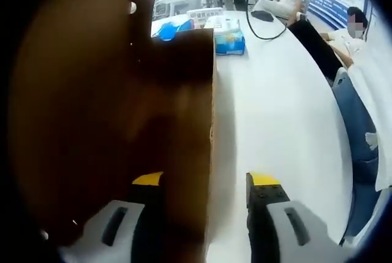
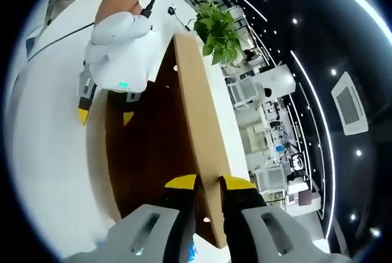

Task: Operate the shoe box by opening the lid, removing the specified soft item, and placing it in the target area until the item is outside and the box remains undamaged.

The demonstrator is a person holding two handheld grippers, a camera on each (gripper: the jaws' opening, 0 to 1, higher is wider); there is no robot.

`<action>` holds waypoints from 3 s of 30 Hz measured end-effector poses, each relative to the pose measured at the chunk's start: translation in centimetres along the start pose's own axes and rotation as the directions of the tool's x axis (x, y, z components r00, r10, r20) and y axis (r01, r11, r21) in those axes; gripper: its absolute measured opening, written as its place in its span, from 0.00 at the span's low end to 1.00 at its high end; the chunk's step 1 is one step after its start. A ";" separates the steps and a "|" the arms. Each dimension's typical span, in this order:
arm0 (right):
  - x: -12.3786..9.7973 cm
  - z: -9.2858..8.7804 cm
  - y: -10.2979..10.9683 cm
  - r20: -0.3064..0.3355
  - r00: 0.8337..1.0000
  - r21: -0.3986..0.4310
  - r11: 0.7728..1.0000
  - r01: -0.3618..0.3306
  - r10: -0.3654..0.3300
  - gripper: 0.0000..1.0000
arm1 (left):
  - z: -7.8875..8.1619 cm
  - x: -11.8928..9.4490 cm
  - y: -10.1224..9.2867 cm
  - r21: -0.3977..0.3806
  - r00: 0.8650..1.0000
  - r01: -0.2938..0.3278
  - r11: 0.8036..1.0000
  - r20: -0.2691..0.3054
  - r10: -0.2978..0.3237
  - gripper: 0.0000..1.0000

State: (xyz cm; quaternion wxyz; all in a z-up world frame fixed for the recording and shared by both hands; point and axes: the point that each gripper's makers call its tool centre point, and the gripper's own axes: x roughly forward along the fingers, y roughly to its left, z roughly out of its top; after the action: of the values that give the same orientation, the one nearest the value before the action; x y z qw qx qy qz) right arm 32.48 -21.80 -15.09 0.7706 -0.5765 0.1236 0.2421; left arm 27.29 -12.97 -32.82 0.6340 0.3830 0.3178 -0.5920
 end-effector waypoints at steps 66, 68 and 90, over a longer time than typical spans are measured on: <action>-0.4 0.0 0.8 0.008 1.000 0.073 0.997 0.010 -0.010 0.13 | 3.7 -19.0 4.4 -0.055 0.903 -0.394 0.917 0.161 0.398 0.63; -0.4 0.0 0.7 0.010 1.000 0.078 0.997 0.010 -0.010 0.13 | 3.9 -18.7 4.9 -0.039 0.907 -0.390 0.920 0.159 0.391 0.62; -0.4 0.1 0.9 0.013 1.000 0.098 0.995 0.015 -0.017 0.14 | 5.4 -15.7 8.7 0.150 0.918 -0.394 0.907 0.110 0.381 0.55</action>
State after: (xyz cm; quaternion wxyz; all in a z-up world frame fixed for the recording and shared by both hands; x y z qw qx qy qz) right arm 31.70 -21.63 -15.61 0.8007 -0.5371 0.1253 0.2337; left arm 34.12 -9.61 -15.68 0.7161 0.4674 0.1590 -0.4934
